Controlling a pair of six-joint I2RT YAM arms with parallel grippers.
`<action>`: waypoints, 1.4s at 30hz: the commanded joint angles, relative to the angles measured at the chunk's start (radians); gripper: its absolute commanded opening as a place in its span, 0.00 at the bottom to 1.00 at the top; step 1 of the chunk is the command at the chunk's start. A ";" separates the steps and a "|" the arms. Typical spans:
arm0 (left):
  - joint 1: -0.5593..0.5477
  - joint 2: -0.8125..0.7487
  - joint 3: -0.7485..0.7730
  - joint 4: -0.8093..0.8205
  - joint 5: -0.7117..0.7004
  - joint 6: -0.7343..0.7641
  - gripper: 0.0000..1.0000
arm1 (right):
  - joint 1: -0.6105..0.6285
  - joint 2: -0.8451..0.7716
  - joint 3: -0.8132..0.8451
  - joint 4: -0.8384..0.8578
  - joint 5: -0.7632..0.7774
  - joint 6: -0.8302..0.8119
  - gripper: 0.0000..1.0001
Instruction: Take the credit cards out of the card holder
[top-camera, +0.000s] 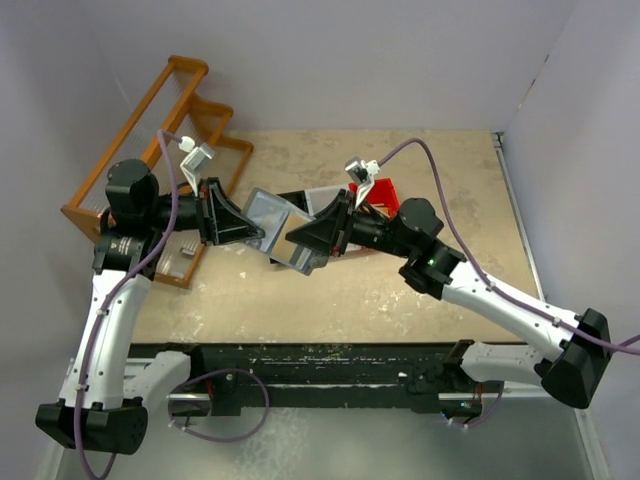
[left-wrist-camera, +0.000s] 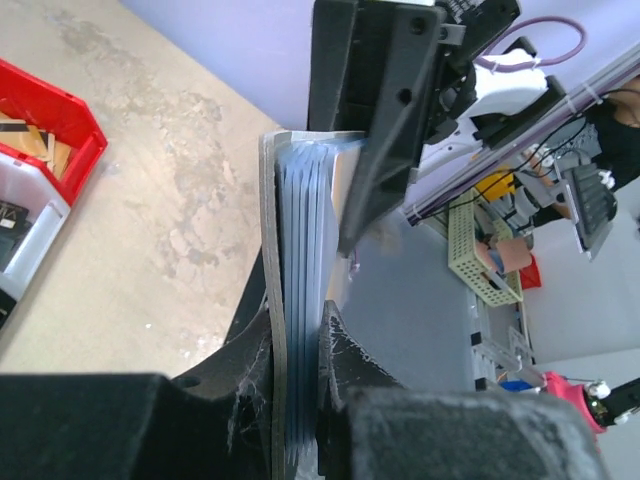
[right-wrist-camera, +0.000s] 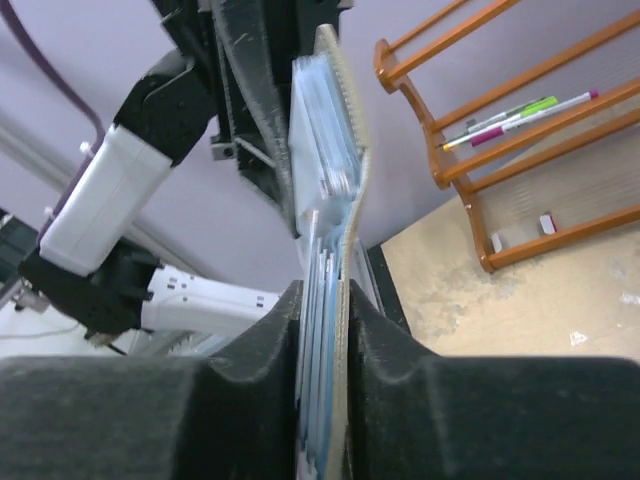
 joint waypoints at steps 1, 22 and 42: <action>0.000 -0.021 0.001 0.147 0.030 -0.147 0.00 | 0.004 0.007 0.090 -0.045 0.027 0.020 0.06; 0.000 0.007 0.021 -0.118 0.270 0.118 0.51 | 0.004 0.141 0.485 -0.665 -0.191 -0.304 0.00; 0.000 0.000 0.054 -0.382 0.364 0.339 0.46 | 0.003 0.121 0.426 -0.541 -0.286 -0.268 0.00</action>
